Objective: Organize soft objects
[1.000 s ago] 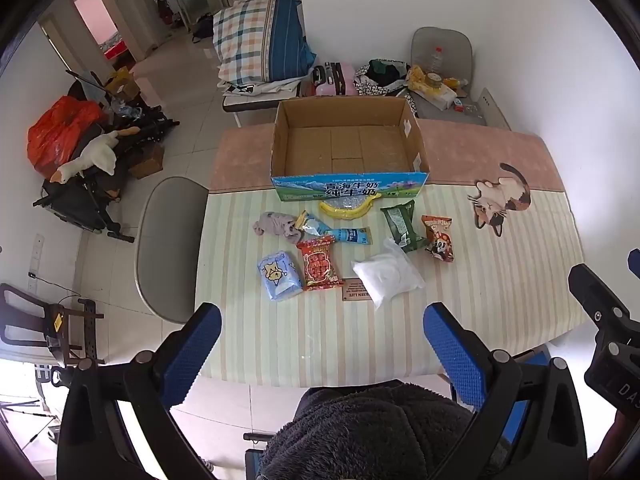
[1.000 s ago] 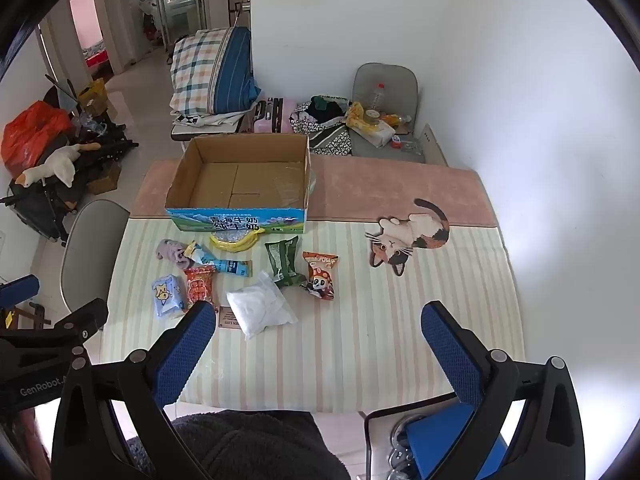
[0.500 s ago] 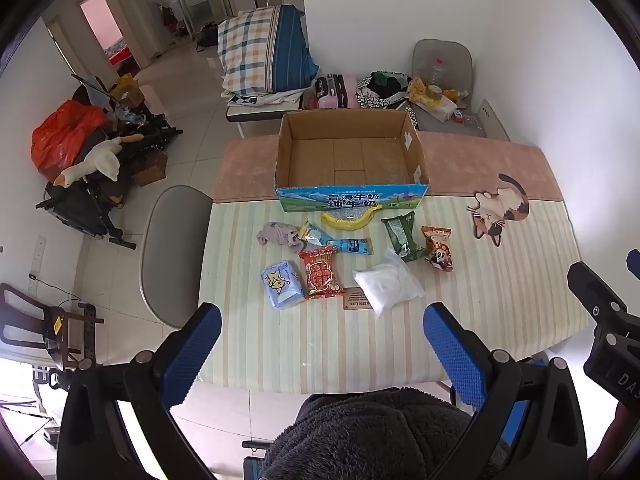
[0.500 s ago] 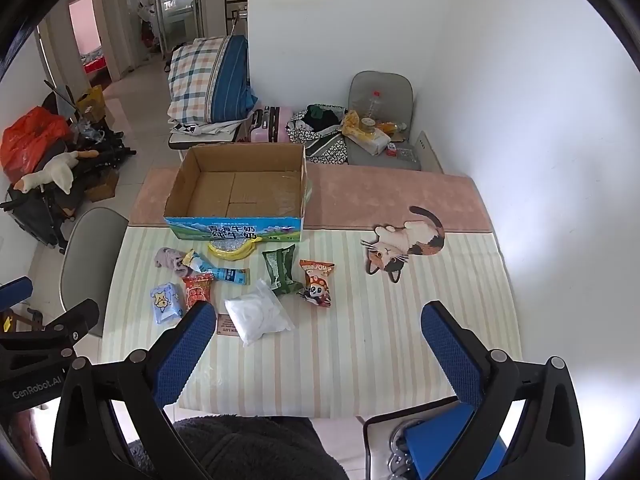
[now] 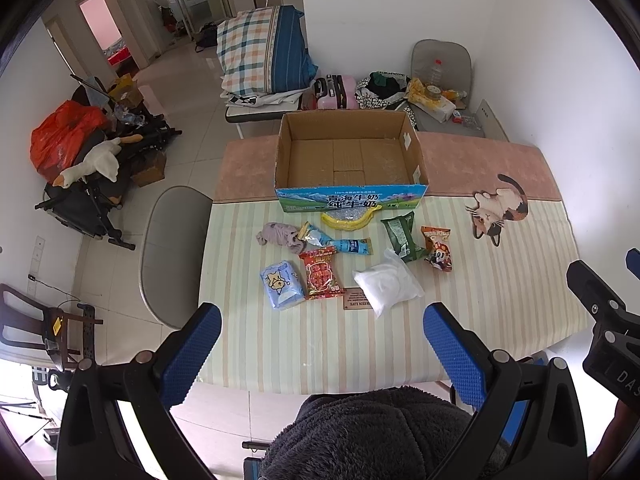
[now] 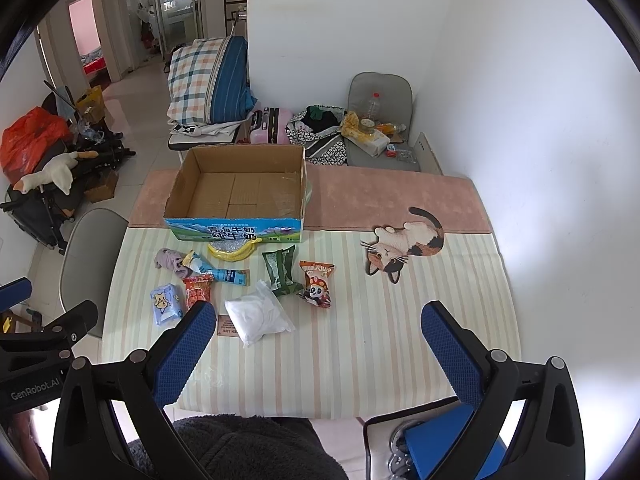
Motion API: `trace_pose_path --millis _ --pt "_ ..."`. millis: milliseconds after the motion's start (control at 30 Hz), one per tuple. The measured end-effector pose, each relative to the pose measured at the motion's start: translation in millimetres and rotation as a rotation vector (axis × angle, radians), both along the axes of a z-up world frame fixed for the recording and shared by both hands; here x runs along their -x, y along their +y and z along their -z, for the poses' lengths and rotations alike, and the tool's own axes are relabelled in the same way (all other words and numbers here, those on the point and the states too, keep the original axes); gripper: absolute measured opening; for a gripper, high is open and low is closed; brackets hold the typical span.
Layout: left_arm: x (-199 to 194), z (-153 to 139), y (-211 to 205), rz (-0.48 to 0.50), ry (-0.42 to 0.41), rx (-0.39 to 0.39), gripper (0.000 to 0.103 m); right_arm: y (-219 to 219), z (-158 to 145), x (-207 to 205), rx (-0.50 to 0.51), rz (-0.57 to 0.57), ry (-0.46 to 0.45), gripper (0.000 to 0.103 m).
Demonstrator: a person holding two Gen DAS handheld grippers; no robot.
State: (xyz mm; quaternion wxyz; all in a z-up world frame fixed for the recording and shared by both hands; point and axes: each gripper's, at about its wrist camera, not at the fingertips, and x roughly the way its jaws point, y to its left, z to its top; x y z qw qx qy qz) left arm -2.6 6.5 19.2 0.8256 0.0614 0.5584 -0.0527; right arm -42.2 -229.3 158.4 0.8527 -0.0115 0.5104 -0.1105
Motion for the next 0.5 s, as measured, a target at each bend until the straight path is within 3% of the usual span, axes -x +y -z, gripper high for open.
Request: trace_pose_path --millis 500 --pt "-3.0 -3.1 0.6 -0.002 -0.008 0.003 0.103 1.4 -0.6 -0.8 0.010 0.003 -0.016 0.103"
